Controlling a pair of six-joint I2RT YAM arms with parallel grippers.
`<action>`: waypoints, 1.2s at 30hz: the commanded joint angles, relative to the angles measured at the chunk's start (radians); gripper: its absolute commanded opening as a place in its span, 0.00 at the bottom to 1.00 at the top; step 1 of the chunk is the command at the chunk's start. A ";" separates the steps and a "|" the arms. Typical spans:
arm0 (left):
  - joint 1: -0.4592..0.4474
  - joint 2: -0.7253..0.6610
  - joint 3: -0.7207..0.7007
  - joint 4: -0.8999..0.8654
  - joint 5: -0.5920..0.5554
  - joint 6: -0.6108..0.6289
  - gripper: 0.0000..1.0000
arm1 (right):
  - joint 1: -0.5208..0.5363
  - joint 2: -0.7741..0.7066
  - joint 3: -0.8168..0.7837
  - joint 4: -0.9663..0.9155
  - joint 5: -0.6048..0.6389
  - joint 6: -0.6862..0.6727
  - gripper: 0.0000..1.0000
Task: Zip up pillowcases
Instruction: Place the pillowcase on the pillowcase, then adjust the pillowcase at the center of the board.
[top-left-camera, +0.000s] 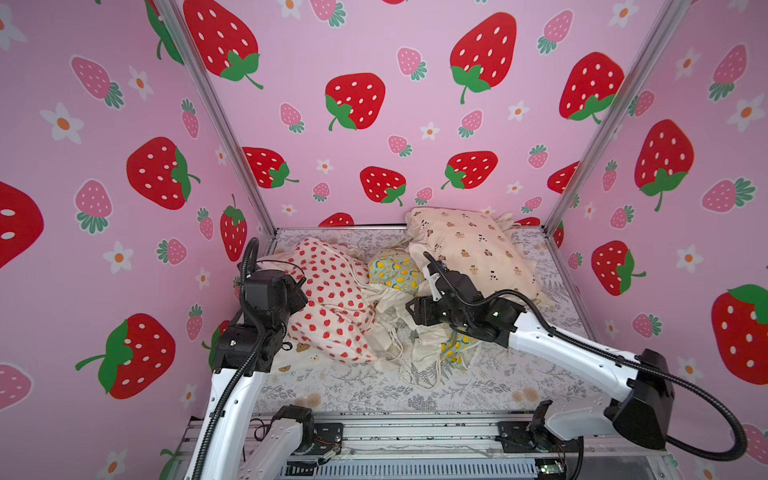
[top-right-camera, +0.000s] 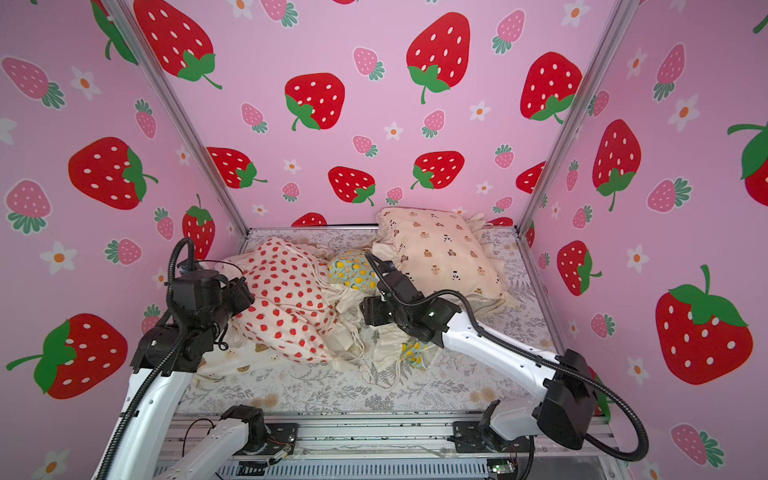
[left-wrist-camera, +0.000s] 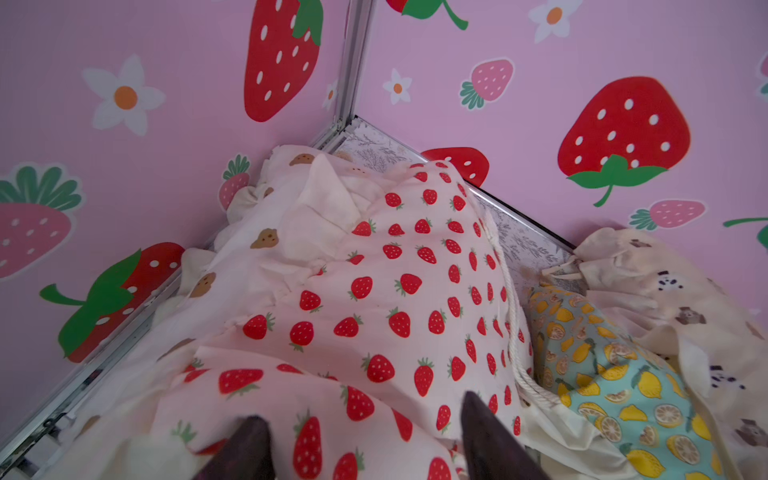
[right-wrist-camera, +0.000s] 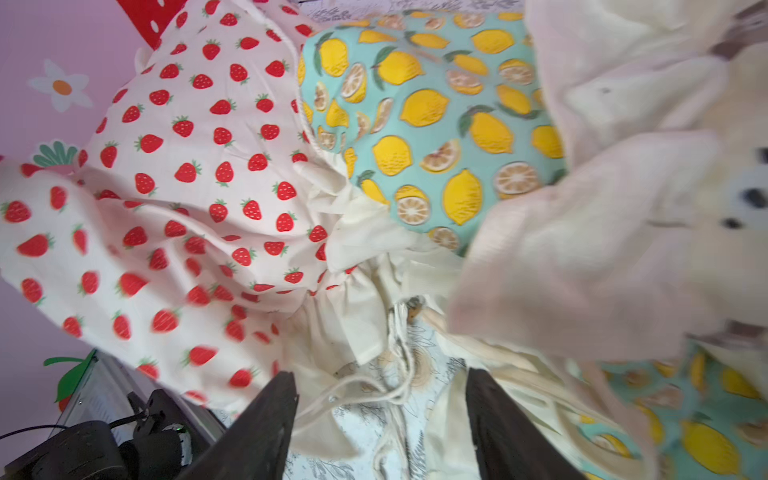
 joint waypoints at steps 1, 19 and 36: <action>0.004 -0.040 0.183 -0.054 0.048 -0.008 0.84 | -0.051 -0.061 -0.012 -0.076 0.027 -0.045 0.76; -0.530 0.147 -0.124 0.320 0.218 -0.255 0.91 | -0.198 0.277 0.248 -0.204 0.063 -0.165 0.65; -0.564 0.784 -0.099 1.037 0.193 -0.398 0.77 | -0.320 0.289 0.180 -0.117 0.058 -0.198 0.26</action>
